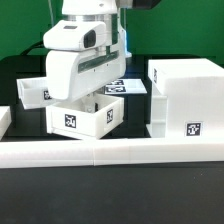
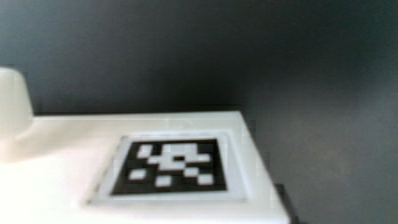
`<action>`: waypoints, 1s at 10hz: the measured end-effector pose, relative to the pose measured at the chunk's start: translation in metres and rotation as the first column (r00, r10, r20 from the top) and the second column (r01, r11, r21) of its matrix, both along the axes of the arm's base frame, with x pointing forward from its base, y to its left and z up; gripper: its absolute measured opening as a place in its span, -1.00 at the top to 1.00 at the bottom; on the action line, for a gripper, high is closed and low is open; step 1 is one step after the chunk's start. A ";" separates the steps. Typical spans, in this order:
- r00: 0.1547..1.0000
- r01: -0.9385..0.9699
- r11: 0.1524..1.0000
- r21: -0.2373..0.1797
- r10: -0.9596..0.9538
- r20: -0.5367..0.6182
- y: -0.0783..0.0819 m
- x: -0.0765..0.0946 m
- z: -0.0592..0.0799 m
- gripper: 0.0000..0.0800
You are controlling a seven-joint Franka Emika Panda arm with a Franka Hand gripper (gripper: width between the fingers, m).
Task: Assemble drawer
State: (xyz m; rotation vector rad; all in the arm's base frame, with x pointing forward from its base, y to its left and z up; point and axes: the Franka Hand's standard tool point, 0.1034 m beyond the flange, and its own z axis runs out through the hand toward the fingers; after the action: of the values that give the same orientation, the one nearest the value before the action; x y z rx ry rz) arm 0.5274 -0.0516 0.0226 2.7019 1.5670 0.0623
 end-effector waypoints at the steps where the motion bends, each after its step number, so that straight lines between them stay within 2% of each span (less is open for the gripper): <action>1: 1.000 -0.028 1.000 -0.004 0.028 -0.001 -0.001 0.000 0.000 0.90; 5: 0.940 -0.342 0.939 -0.040 0.341 -0.022 0.014 0.000 -0.004 0.90; 8: 0.921 -0.388 0.921 -0.039 0.388 -0.026 0.030 0.001 -0.008 0.90; 10: 0.914 -0.405 0.914 -0.039 0.404 -0.024 0.040 0.010 -0.006 0.90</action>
Offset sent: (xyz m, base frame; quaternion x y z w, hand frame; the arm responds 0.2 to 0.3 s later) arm 0.0084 0.0237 -0.0003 -0.0131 -0.0024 -0.2720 0.9622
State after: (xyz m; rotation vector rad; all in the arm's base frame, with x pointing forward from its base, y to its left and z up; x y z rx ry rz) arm 0.5378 -0.0120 0.0163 2.3035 2.0794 0.0113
